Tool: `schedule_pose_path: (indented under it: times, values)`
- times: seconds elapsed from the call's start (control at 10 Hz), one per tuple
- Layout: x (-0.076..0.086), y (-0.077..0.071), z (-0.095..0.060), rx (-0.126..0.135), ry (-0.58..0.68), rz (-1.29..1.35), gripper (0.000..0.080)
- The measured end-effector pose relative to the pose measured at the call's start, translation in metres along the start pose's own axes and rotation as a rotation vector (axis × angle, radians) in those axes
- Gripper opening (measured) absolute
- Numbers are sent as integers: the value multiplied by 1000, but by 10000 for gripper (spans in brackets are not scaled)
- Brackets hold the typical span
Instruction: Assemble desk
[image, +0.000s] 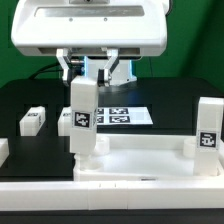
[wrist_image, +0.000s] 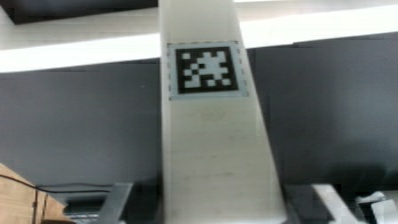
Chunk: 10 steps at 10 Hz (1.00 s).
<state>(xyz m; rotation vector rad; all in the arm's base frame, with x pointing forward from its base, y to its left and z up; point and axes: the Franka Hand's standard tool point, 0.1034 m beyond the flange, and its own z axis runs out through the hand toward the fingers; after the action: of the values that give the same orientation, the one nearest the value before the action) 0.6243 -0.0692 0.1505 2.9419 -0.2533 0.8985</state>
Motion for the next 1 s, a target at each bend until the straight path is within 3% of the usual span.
schedule_pose_path:
  times: [0.6,1.0]
  values:
    - [-7,-12,3,13,-12,1,291]
    - [-14,-10,9,5,-21,1,291]
